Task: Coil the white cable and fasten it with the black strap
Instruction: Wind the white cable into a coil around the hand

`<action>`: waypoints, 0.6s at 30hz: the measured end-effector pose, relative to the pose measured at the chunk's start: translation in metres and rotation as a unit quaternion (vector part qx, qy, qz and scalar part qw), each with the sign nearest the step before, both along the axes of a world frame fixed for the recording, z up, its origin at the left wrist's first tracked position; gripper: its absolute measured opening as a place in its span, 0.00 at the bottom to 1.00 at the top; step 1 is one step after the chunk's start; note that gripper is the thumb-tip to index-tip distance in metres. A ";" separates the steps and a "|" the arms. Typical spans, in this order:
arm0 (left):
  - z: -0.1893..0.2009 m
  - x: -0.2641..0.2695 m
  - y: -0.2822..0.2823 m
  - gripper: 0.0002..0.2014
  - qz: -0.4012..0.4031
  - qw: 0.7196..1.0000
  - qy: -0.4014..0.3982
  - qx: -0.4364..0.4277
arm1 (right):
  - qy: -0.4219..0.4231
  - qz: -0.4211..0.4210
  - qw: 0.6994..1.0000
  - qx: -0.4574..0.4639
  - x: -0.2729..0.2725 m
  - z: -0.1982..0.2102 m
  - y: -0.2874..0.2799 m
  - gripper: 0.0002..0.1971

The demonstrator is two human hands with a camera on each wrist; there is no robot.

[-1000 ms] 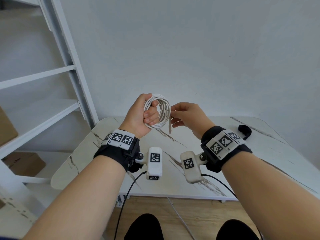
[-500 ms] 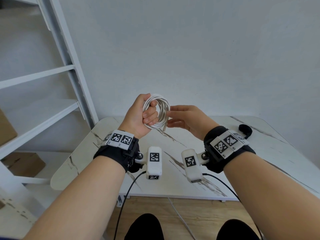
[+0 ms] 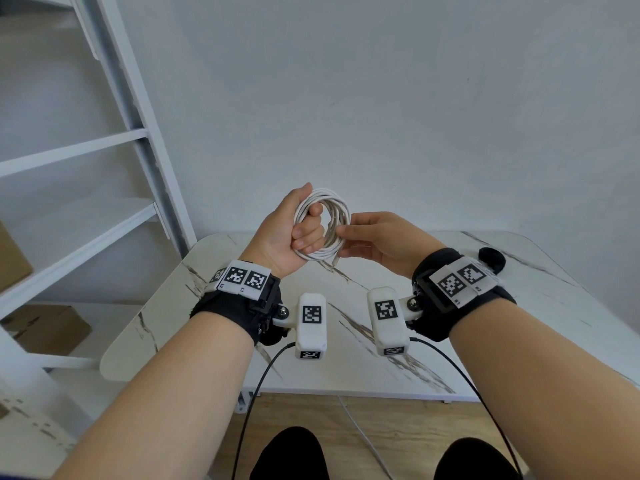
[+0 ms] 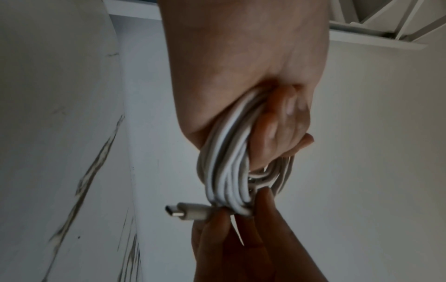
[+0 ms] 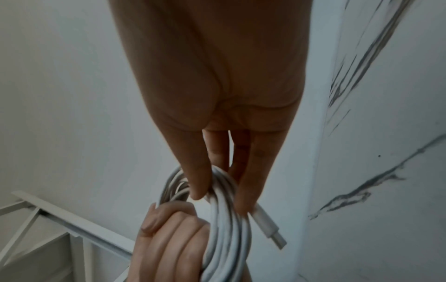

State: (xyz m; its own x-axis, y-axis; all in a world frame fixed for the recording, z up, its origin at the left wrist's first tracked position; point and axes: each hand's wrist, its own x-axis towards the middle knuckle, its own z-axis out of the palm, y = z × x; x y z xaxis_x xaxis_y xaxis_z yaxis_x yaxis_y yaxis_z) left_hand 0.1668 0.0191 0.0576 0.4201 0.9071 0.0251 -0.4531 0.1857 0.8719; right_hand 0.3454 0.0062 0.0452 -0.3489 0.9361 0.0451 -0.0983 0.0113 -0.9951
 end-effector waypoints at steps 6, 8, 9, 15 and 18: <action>-0.006 0.002 0.002 0.21 0.038 0.999 0.028 0.007 | -0.008 -0.022 1.000 0.007 0.001 -0.005 0.000 0.09; -0.008 0.001 0.004 0.20 0.065 0.997 0.031 0.008 | -0.014 -0.035 0.999 0.014 0.001 -0.005 0.001 0.15; -0.009 0.001 0.004 0.19 0.082 0.996 0.035 0.008 | -0.020 -0.043 0.999 0.018 0.001 -0.004 0.001 0.17; -0.008 0.006 0.001 0.20 0.179 0.967 0.166 0.075 | -0.047 -0.086 0.994 0.042 0.002 -0.003 0.000 0.16; -0.006 0.011 0.000 0.23 0.225 0.936 0.243 0.118 | -0.056 -0.104 0.992 0.051 0.001 -0.003 -0.002 0.16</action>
State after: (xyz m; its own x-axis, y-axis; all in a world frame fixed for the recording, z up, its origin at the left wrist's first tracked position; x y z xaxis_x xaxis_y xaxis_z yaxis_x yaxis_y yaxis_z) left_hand 0.1774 0.0188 0.0511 0.0111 0.9882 0.1527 0.0211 -0.1529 0.9880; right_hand 0.3463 0.0046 0.0417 -0.1580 0.9806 0.1157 0.0285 0.1216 -0.9922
